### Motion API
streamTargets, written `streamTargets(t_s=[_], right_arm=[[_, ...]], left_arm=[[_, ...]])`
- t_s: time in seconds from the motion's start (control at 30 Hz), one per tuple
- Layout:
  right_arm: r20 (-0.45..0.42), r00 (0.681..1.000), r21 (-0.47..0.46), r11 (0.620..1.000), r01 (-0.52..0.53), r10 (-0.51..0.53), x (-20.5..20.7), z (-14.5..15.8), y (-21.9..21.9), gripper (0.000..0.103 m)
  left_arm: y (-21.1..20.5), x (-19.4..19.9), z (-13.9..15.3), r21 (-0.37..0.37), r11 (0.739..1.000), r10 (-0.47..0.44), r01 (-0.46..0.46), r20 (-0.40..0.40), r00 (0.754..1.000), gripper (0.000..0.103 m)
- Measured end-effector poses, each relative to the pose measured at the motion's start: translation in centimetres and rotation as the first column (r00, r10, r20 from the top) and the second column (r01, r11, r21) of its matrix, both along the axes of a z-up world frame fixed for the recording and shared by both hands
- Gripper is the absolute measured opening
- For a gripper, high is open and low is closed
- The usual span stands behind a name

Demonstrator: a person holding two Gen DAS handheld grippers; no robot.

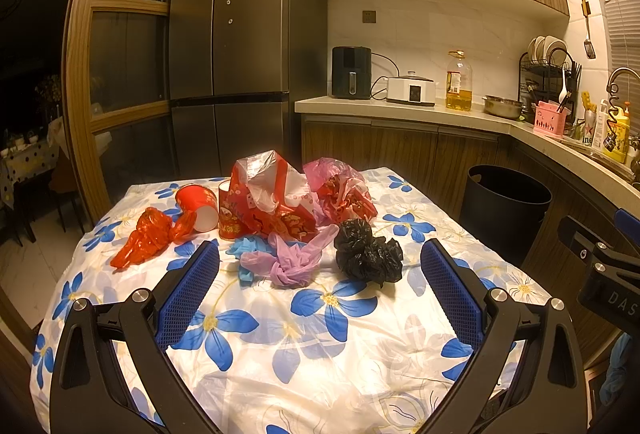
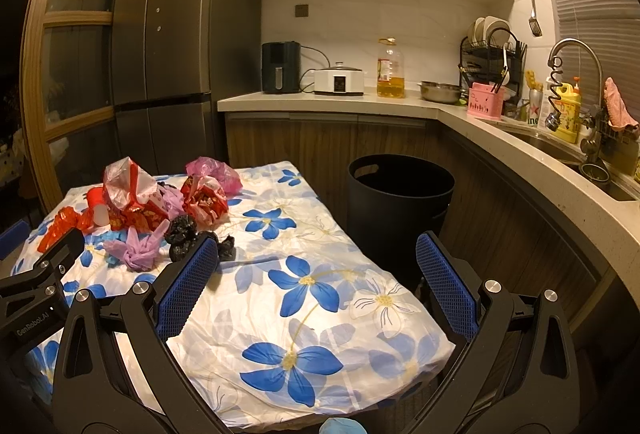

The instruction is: Collect trash

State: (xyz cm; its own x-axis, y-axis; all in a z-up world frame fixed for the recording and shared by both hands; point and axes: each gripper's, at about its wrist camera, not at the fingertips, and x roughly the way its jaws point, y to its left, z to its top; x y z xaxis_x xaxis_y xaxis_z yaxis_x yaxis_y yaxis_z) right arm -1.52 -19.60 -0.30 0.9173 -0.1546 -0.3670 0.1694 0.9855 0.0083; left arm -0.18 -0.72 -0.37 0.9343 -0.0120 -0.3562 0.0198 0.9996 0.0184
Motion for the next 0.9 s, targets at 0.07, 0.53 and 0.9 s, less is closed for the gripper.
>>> streamTargets(t_s=[0.07,0.53,0.9], right_arm=[[0.0,1.0,-0.002,1.0,0.0,0.0,0.01,-0.04,0.06,0.098],[0.0,1.0,0.0,1.0,-0.002,0.002,-0.04,-0.47,0.27,0.098],[0.0,1.0,-0.001,1.0,-0.001,0.001,-0.05,-0.45,0.17,0.098]], left_arm=[[-0.02,0.0,-0.01,-0.002,1.0,0.0,0.0,-0.001,1.0,0.097],[0.0,0.0,-0.35,-0.006,1.0,0.0,0.0,-0.001,1.0,0.097],[0.22,-0.03,-0.31,-0.004,1.0,0.002,-0.002,0.001,1.0,0.097]])
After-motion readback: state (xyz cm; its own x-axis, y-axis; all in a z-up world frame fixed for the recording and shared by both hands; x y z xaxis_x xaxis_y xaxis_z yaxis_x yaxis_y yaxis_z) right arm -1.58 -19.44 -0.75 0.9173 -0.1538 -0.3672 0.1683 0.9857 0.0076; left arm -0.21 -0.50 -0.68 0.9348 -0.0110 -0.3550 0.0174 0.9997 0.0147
